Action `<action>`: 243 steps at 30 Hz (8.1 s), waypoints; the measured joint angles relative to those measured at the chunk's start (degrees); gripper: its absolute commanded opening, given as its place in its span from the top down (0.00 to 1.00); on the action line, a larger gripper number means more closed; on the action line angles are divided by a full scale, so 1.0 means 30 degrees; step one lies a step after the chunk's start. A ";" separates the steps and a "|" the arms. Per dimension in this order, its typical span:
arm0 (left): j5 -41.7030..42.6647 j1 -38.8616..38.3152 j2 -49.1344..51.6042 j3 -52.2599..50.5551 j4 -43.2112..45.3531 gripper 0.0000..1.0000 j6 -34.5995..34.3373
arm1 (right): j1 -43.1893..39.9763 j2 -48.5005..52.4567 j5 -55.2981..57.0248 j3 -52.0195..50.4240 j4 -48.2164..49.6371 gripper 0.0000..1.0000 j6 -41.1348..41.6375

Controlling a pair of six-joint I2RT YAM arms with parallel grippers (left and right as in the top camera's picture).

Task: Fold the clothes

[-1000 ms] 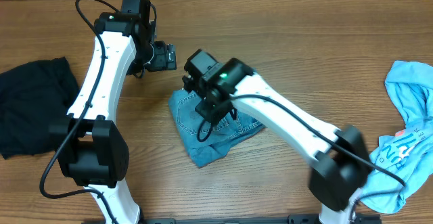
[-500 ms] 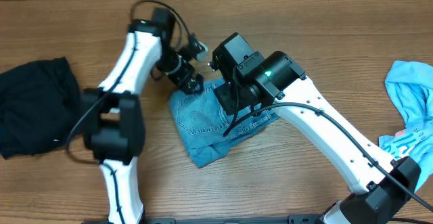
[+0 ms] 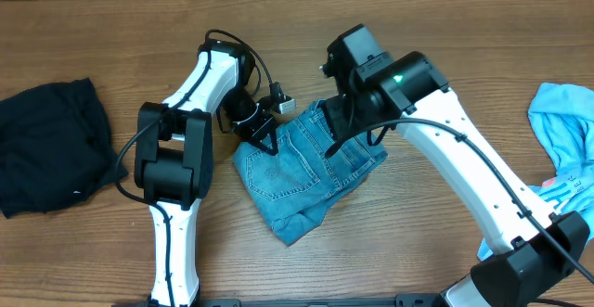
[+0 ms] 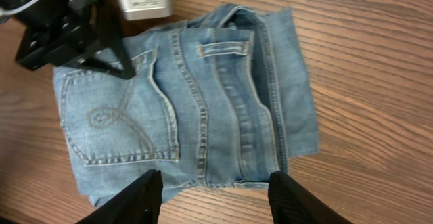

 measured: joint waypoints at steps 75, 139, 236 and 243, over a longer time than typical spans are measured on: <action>-1.9883 0.6346 -1.1890 -0.1005 0.3220 0.96 -1.3566 | -0.2171 0.0000 -0.0911 0.0000 -0.0357 0.44 0.0124; -0.5559 0.8276 -1.6305 -0.1049 0.5020 0.00 -1.2881 | -0.8961 -0.1020 -0.2943 -0.0007 0.3111 0.00 0.0109; -0.8327 0.5880 -2.1573 -1.7894 0.7730 0.00 -1.1999 | -1.0149 -3.2647 -0.1392 -3.2326 2.3292 0.00 0.0124; -0.8335 0.5880 -2.1770 -1.7894 0.7745 0.00 -1.1999 | -1.0149 -3.2647 -0.1399 -3.2326 2.3299 0.00 0.0124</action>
